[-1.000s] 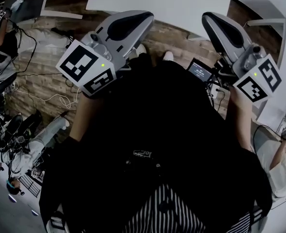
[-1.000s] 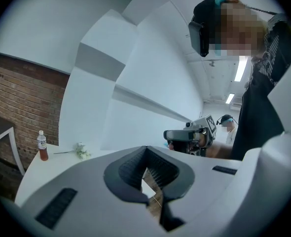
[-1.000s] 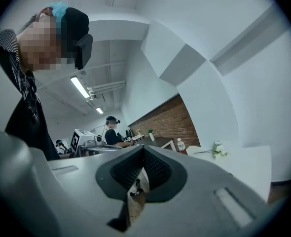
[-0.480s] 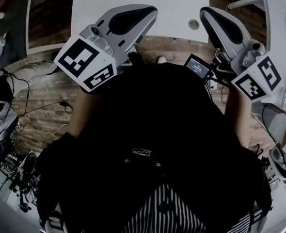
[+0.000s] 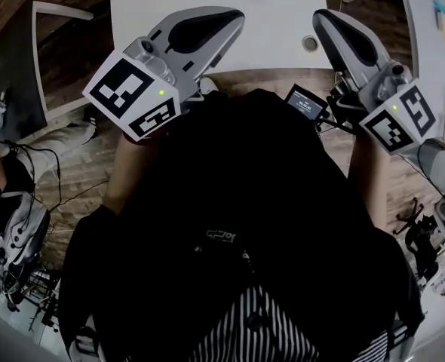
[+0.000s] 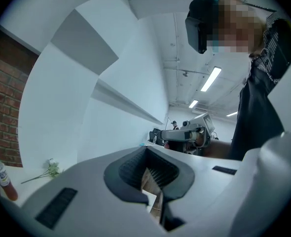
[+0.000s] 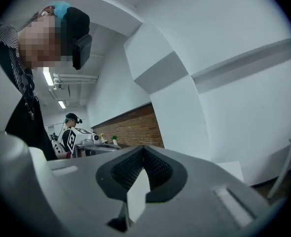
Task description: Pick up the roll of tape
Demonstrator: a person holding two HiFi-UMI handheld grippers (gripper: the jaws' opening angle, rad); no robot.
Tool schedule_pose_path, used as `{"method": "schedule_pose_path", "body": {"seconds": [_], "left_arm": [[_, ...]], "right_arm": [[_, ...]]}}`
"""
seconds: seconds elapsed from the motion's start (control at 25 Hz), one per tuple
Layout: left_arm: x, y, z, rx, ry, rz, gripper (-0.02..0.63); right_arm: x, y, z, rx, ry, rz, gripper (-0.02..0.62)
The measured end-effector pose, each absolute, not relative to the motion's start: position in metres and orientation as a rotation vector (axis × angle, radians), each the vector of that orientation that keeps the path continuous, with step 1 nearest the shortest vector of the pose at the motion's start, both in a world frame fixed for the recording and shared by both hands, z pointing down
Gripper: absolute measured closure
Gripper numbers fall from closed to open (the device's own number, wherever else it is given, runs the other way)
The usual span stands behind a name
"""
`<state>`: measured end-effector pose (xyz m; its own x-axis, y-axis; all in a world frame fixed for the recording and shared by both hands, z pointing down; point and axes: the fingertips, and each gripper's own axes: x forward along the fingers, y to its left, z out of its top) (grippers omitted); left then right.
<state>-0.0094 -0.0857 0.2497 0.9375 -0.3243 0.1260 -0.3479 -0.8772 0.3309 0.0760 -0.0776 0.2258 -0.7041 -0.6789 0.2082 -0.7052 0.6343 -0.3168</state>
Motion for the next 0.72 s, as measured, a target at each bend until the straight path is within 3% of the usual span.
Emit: {"method": "schedule_pose_path", "body": {"seconds": [0.72], "left_arm": [[-0.008, -0.105, 0.236, 2.684, -0.579, 0.046, 0.603]], "right_arm": [[0.096, -0.12, 0.222, 1.133, -2.755, 0.589, 0.6]]}}
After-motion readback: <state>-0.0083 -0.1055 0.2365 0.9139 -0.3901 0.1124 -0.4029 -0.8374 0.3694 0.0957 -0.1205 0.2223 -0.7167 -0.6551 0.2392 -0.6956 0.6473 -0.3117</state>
